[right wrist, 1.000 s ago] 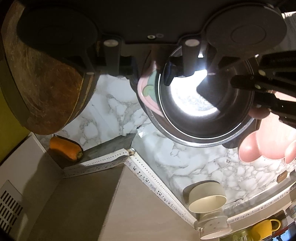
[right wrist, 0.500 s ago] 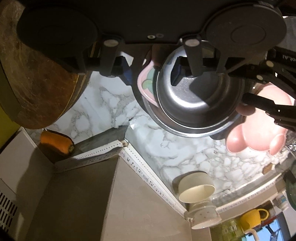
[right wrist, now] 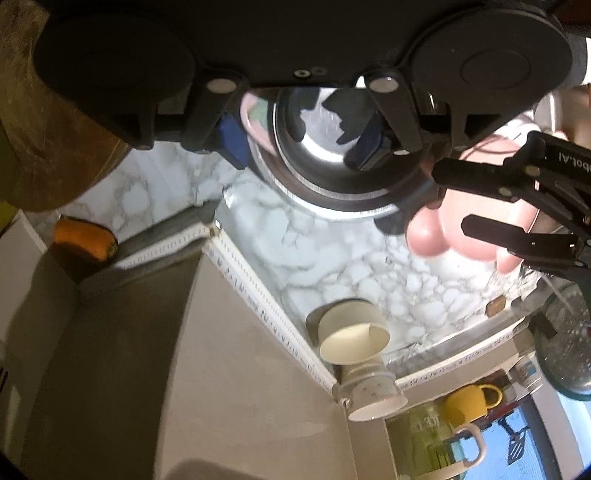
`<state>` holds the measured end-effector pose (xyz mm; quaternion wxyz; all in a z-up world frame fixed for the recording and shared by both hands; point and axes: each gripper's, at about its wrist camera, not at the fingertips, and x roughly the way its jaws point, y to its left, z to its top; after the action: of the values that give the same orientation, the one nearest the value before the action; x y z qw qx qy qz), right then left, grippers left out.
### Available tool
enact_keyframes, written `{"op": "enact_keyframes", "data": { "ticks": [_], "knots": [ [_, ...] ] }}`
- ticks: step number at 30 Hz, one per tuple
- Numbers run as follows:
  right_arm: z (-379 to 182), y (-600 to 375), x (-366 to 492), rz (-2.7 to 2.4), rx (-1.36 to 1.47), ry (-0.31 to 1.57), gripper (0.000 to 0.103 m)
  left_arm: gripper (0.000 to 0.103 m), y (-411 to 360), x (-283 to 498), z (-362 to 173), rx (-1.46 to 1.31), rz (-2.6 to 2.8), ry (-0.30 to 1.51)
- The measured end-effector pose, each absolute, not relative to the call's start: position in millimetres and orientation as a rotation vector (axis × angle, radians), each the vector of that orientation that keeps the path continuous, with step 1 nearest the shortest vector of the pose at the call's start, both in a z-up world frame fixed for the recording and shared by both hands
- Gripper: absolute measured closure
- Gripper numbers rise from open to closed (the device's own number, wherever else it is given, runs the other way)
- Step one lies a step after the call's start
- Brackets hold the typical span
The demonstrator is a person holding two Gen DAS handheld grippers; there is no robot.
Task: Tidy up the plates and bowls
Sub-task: 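Open the left gripper to release the pink pot, then move the left gripper to the cream bowl rim and close it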
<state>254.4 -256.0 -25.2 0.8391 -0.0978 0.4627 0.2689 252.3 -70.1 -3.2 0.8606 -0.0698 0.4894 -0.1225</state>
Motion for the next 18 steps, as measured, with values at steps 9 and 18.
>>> {"op": "enact_keyframes", "data": {
  "ticks": [9, 18],
  "knots": [
    [-15, -205, 296, 0.519, -0.161, 0.966, 0.025, 0.027, -15, 284, 2, -0.15, -0.149, 0.944],
    [-23, -161, 346, 0.45, -0.107, 0.982, 0.025, 0.025, 30, 336, 1, -0.149, -0.022, 0.874]
  ]
}}
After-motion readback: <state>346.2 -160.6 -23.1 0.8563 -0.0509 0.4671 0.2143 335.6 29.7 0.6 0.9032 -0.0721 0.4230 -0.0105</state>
